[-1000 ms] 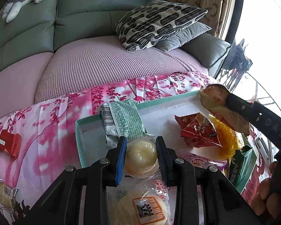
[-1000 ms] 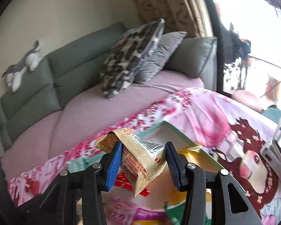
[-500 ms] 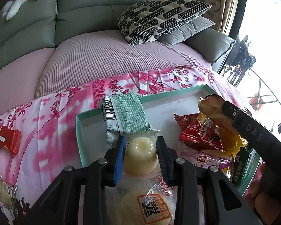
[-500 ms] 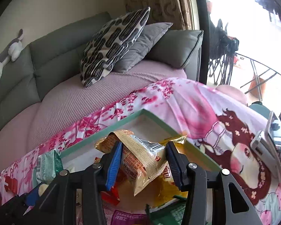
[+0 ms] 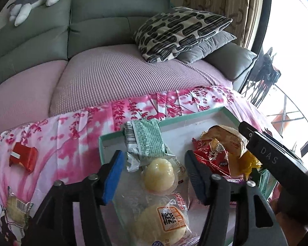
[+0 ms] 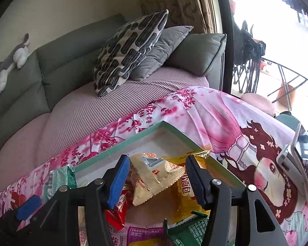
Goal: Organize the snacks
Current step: 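Lower both packets into the tray and open both tools, then move both open tools back to the remaining snacks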
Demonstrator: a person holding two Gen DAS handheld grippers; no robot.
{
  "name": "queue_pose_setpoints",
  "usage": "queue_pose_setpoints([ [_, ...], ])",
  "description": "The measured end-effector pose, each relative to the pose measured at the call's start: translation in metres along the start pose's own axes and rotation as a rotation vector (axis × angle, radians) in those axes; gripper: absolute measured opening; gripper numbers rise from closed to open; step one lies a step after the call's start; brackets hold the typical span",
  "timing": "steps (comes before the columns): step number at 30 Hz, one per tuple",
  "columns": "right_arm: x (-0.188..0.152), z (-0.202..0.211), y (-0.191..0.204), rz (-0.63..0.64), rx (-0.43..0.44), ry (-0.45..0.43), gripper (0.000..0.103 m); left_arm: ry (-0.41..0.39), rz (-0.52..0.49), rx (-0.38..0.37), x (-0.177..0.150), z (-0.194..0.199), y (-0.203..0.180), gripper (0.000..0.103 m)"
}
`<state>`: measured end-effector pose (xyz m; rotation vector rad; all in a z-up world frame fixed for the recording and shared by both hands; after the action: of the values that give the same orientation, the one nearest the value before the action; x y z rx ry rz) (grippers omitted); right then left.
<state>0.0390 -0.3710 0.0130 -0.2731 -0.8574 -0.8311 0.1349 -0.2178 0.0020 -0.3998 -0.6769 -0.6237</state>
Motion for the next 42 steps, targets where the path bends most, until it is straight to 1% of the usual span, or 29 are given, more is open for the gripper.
queue_pose_setpoints([
  [1,0.0,0.001,0.001,0.014,-0.004,0.002,0.062,-0.001,-0.001,0.007,0.0,0.001,0.001,0.069],
  [3,0.0,0.002,0.005,0.04,-0.011,0.01,0.066,0.003,-0.005,0.031,0.001,0.001,0.002,0.071],
  [5,0.0,0.002,0.006,0.048,-0.006,0.013,0.067,0.008,-0.009,0.047,0.001,-0.001,0.004,0.072],
  [7,-0.002,0.0,0.007,0.056,-0.008,0.023,0.07,0.017,-0.012,0.068,0.0,-0.003,0.006,0.073],
  [8,-0.003,-0.002,0.008,0.063,-0.013,0.03,0.076,0.02,-0.012,0.074,0.0,-0.003,0.007,0.074],
  [9,-0.004,-0.004,0.009,0.075,-0.023,0.039,0.079,0.022,-0.012,0.08,-0.001,-0.004,0.008,0.075],
  [13,-0.007,-0.009,0.011,0.098,-0.031,0.061,0.079,0.028,-0.01,0.099,-0.002,-0.006,0.011,0.081],
  [14,-0.007,-0.01,0.011,0.103,-0.034,0.065,0.081,0.029,-0.009,0.104,-0.002,-0.006,0.012,0.081],
  [15,-0.008,-0.01,0.012,0.107,-0.036,0.067,0.09,0.031,-0.009,0.111,-0.002,-0.006,0.013,0.081],
  [17,-0.008,-0.01,0.012,0.11,-0.037,0.064,0.099,0.036,-0.006,0.128,-0.003,-0.008,0.016,0.082],
  [19,-0.009,-0.01,0.013,0.113,-0.035,0.062,0.1,0.036,-0.001,0.139,-0.003,-0.009,0.019,0.089],
  [23,-0.01,-0.013,0.015,0.122,-0.039,0.07,0.103,0.022,0.02,0.147,-0.001,-0.008,0.024,0.09],
  [28,-0.011,-0.014,0.015,0.121,-0.034,0.072,0.103,0.006,0.05,0.159,-0.001,-0.008,0.032,0.102],
  [37,-0.011,-0.015,0.016,0.119,-0.027,0.077,0.103,0.017,0.058,0.175,-0.002,-0.009,0.039,0.102],
  [42,-0.01,-0.011,0.018,0.121,-0.014,0.073,0.103,0.024,0.043,0.187,-0.002,-0.008,0.039,0.102],
])
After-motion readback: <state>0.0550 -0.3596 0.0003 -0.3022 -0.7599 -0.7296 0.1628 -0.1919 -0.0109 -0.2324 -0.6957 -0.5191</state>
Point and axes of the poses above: each gripper's, at about its wrist camera, not at the fingertips, and z roughly against the way its jaws point, y to its left, x to its top, the point moved 4 cm from there along -z, roughly the way its jaws point, and after that the axes turned 2 degrees about z, right-handed, at the moved point
